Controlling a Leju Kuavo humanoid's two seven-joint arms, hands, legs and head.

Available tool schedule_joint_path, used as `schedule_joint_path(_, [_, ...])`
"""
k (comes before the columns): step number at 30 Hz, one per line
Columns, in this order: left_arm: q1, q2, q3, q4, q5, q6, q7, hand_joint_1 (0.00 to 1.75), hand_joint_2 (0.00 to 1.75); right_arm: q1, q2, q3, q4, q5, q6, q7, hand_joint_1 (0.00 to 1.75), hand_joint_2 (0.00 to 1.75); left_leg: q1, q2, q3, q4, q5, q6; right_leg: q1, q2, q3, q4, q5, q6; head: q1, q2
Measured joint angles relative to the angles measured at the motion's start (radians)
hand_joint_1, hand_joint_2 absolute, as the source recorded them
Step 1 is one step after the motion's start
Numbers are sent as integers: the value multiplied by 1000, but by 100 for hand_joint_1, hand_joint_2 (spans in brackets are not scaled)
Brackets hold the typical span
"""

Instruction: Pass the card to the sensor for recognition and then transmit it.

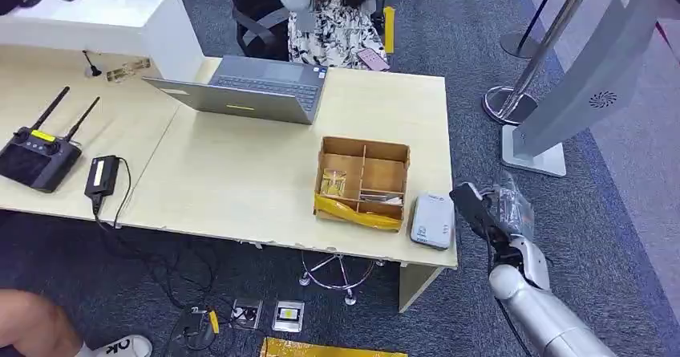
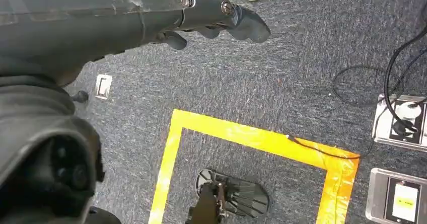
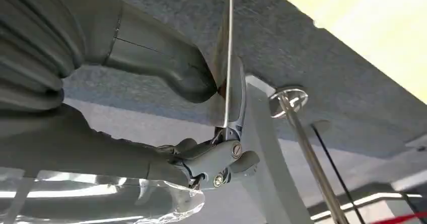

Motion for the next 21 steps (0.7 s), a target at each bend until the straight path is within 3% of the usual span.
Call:
schedule_joint_path(3, [-4,-2,-1,0,-11,-18,4,0,0,-110,-7,1,-47,19,27,45,175,175,0,0,0,0,0,0,0,0,0,0,0,0,0,0])
schedule_joint_path(7, [-9,-6,-2,0,-23,-27,15,0,0,-152,2,6,-60,43,43,58,175,175,0,0,0,0,0,0,0,0,0,0,0,0,0,0])
schedule_joint_path(21, [-41,-28,-2,0,-60,-47,60,0,0,-243,112,43,-53,65,69,18,175,175,0,0,0,0,0,0,0,0,0,0,0,0,0,0])
